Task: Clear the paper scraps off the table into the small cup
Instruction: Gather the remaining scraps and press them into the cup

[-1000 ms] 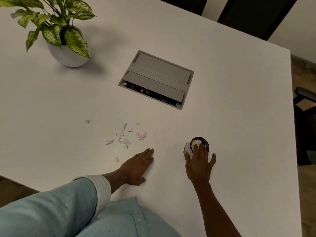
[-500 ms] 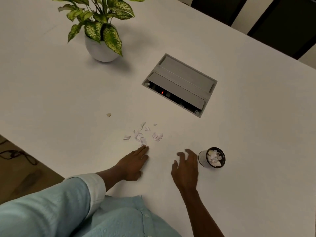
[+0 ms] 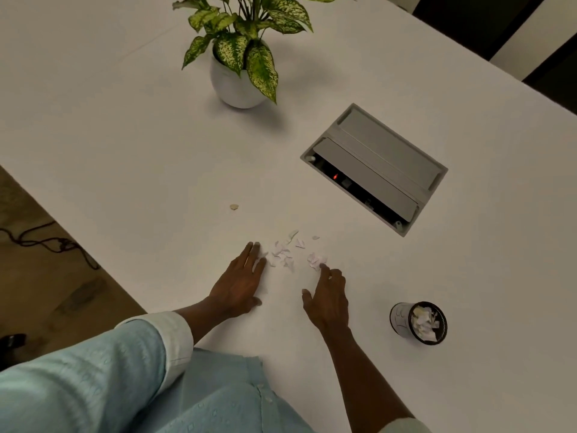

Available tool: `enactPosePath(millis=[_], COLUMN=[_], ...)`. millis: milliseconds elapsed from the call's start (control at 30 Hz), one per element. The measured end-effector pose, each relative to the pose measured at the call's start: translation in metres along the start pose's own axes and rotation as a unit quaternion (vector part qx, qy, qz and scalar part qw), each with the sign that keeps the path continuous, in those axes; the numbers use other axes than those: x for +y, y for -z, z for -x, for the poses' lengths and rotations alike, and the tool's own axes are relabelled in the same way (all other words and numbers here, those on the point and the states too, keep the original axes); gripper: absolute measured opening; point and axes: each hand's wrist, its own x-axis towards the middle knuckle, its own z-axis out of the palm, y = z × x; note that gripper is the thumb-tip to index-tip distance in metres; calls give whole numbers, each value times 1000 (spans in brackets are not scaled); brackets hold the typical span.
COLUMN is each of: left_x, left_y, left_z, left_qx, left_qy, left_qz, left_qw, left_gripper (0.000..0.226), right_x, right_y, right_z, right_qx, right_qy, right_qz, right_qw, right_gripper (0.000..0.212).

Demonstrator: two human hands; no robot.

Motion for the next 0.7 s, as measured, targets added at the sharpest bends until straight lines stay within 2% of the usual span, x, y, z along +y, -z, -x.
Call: enactPosePath(millis=[100, 300, 433, 567, 633, 700], left_x=[-4, 0, 8, 16, 20, 24], left_y=[0, 5, 5, 8, 9, 9], left_z=[-8, -23, -27, -27, -25, -23], left_qx=[-16, -19, -30, -25, -25, -25], left_qy=[12, -8, -47, -59, -63, -69], left_qz=[10, 4, -8, -14, -15, -20], left_qw=[1000, 1000, 998, 998, 998, 997], left_gripper=[118, 99, 67, 31, 21, 20], right_x=[-3, -8, -12, -14, -11, -8], right_y=[6, 12, 11, 8, 7, 6], right_z=[-16, -35, -41, -41, -38, -36], right_qx=[-11, -7, -8, -9, -7, -8], right_qy=[13, 72, 98, 75, 62, 57], right_qz=[11, 53, 89, 116, 115, 109], right_qw=[1000, 996, 991, 990, 991, 992], right_gripper=[76, 62, 48, 32, 28, 26])
